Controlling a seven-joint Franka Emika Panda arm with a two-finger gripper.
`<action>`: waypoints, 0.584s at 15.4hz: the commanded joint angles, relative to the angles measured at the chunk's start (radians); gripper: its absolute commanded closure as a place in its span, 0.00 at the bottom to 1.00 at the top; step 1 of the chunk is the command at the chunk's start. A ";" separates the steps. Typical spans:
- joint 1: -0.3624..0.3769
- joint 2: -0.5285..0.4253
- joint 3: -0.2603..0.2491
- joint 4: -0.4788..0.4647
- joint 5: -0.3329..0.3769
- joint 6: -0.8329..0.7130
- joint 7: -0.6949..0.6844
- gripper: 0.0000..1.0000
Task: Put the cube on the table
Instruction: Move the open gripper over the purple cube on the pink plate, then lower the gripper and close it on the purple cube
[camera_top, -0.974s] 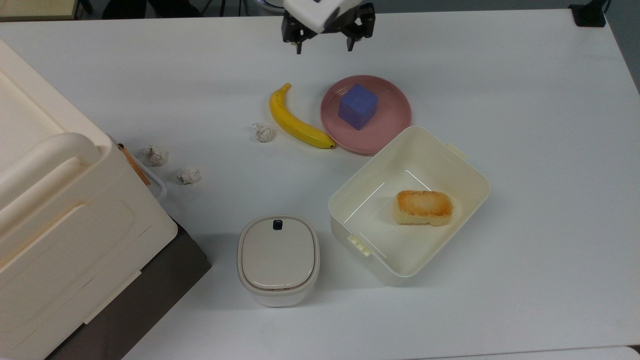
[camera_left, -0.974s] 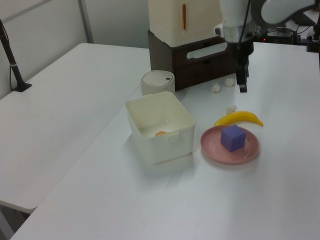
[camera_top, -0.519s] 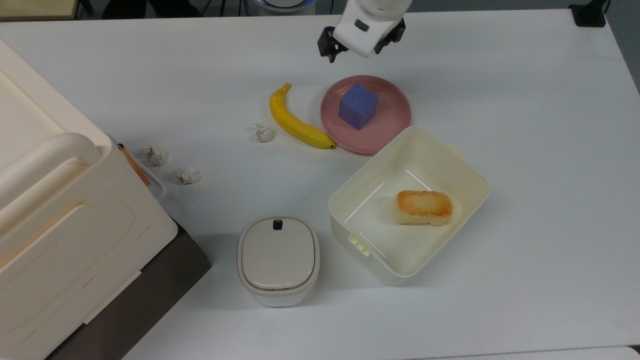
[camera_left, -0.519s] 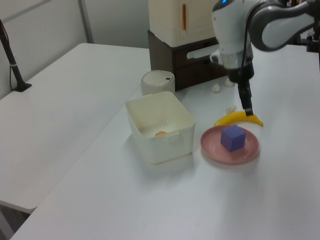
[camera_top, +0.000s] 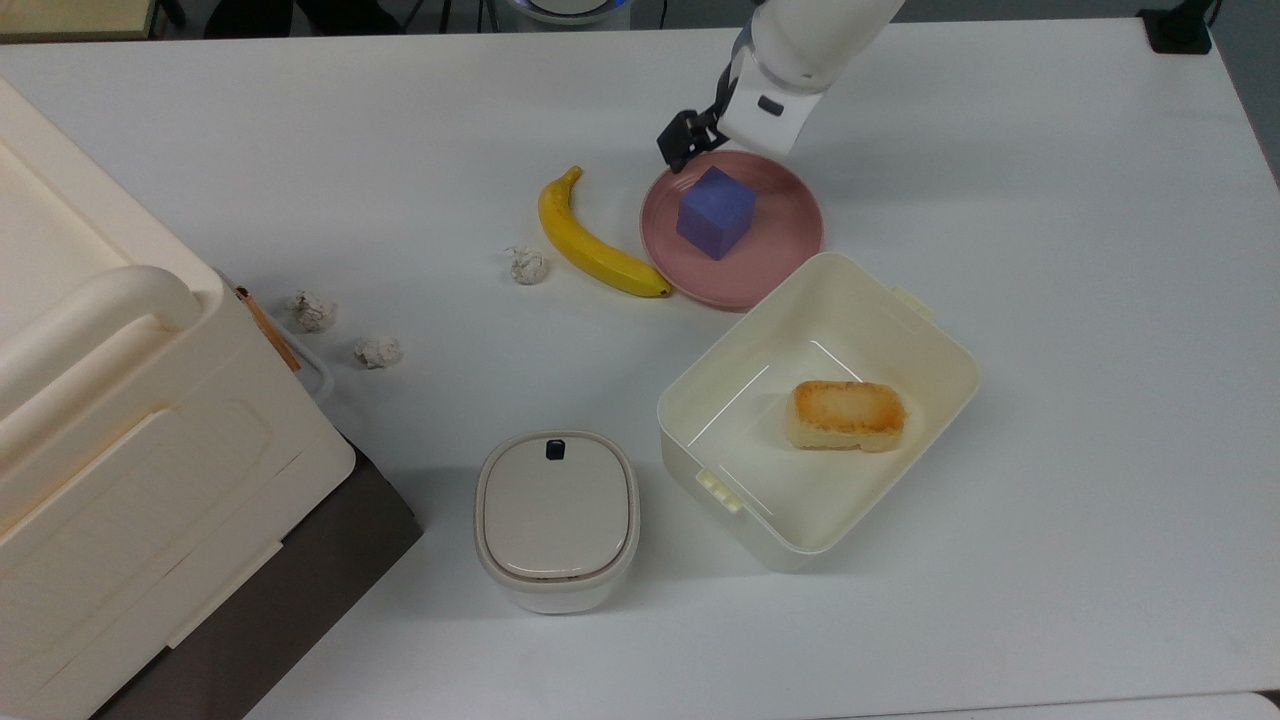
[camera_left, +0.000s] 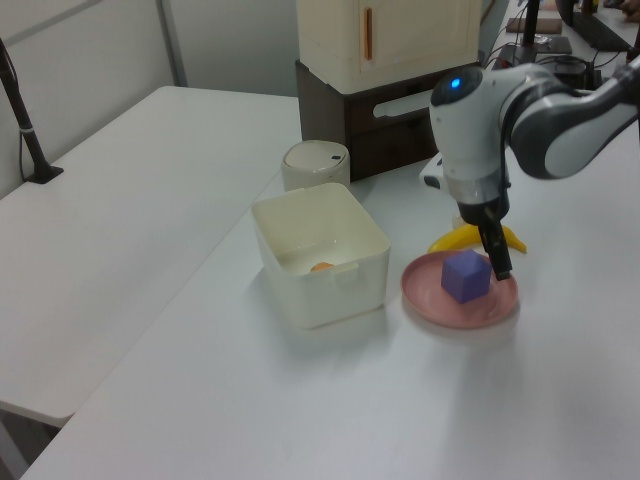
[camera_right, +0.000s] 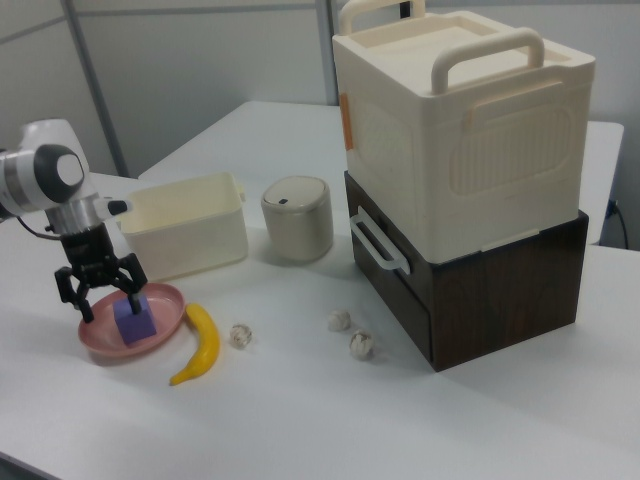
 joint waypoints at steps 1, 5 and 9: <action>-0.004 0.054 -0.004 -0.005 -0.069 0.072 0.001 0.00; -0.011 0.111 -0.006 0.028 -0.119 0.086 0.002 0.00; -0.020 0.129 -0.006 0.037 -0.135 0.098 0.001 0.10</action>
